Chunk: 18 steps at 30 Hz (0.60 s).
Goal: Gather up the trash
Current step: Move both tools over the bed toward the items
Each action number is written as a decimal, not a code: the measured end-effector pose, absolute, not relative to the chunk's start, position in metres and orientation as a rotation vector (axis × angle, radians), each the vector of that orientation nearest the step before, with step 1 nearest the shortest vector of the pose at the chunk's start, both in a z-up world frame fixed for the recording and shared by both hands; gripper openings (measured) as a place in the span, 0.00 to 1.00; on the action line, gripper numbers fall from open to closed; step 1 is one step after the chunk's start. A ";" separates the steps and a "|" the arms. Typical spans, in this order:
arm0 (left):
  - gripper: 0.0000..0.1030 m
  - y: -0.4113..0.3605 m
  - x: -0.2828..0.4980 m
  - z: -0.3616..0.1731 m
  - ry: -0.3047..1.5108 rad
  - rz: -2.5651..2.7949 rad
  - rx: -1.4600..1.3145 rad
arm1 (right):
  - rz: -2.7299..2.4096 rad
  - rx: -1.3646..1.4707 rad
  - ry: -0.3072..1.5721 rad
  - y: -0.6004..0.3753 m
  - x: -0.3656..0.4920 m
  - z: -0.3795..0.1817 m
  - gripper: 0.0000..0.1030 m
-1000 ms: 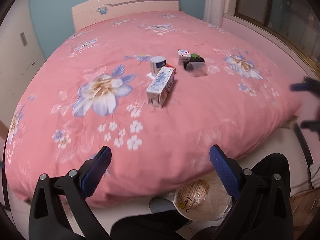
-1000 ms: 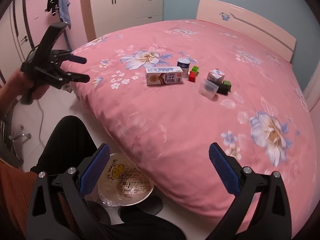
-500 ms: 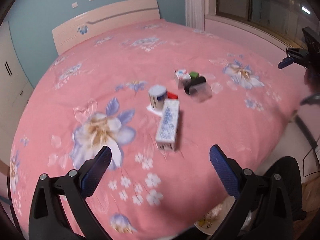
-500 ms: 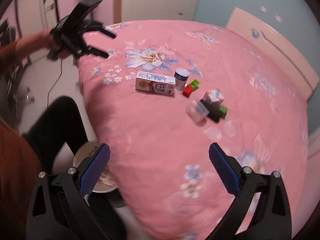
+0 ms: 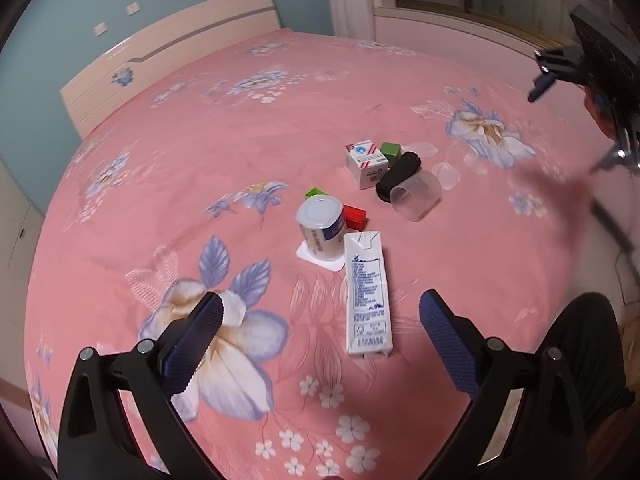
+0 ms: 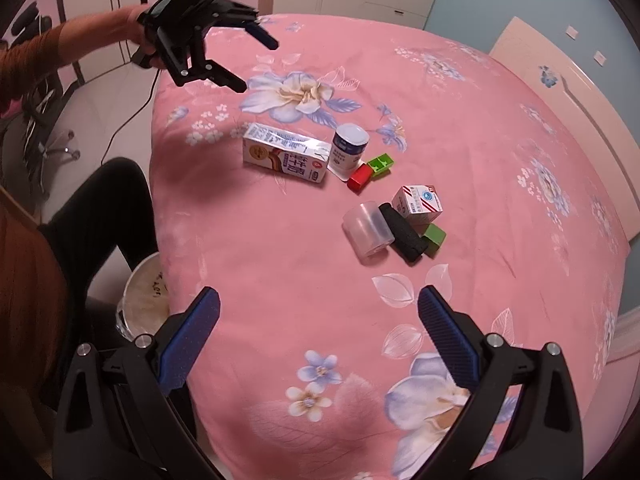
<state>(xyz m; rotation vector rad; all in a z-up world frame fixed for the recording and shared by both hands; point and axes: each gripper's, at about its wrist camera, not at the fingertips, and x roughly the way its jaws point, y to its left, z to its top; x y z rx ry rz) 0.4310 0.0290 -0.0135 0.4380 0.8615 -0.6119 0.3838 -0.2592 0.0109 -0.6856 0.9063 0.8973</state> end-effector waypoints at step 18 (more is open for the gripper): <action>0.97 -0.024 0.464 -0.074 1.093 -0.869 0.608 | 0.971 -0.724 1.014 -0.229 0.478 -0.041 0.95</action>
